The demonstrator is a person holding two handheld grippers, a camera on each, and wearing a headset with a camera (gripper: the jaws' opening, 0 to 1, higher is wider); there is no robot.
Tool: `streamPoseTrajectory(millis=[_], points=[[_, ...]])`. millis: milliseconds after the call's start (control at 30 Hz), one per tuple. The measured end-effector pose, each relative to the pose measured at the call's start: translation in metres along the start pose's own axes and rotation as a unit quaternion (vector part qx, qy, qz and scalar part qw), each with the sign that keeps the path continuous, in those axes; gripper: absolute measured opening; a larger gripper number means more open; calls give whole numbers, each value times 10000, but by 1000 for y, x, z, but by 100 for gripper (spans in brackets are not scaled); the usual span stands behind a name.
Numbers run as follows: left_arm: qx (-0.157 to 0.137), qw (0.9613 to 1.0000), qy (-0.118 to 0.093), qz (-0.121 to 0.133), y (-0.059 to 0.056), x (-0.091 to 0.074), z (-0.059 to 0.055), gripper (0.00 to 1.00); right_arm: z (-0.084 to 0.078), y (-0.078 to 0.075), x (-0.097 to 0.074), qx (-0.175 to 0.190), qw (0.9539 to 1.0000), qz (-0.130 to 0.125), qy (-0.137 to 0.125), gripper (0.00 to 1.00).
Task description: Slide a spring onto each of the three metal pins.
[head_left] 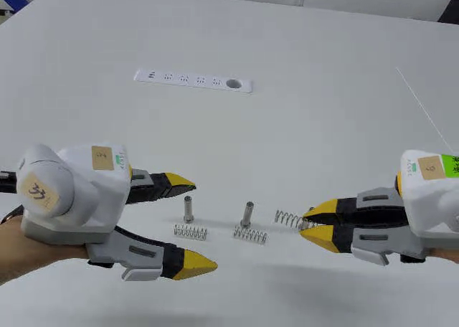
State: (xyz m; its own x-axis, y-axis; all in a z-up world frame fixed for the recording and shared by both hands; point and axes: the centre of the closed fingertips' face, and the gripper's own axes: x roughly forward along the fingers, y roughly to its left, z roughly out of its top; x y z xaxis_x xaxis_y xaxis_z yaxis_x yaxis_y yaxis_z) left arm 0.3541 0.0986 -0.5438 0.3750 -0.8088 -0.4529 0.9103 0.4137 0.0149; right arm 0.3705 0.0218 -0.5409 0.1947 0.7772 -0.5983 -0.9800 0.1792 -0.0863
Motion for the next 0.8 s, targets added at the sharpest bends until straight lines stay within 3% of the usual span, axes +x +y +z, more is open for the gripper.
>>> streamPoseTrajectory(millis=[200,467,667,800], points=[[232,9994,-102,-240,-9,14,14,61,17,11,11,-306,9993,193,34,10],[578,9974,-22,-423,-19,25,15,47,26,29,19,-605,9971,447,122,10],[724,9963,-77,-462,-23,24,20,29,26,38,22,-761,9954,544,206,10],[868,9948,76,-528,-28,23,16,22,28,41,22,-811,9949,563,215,10]])
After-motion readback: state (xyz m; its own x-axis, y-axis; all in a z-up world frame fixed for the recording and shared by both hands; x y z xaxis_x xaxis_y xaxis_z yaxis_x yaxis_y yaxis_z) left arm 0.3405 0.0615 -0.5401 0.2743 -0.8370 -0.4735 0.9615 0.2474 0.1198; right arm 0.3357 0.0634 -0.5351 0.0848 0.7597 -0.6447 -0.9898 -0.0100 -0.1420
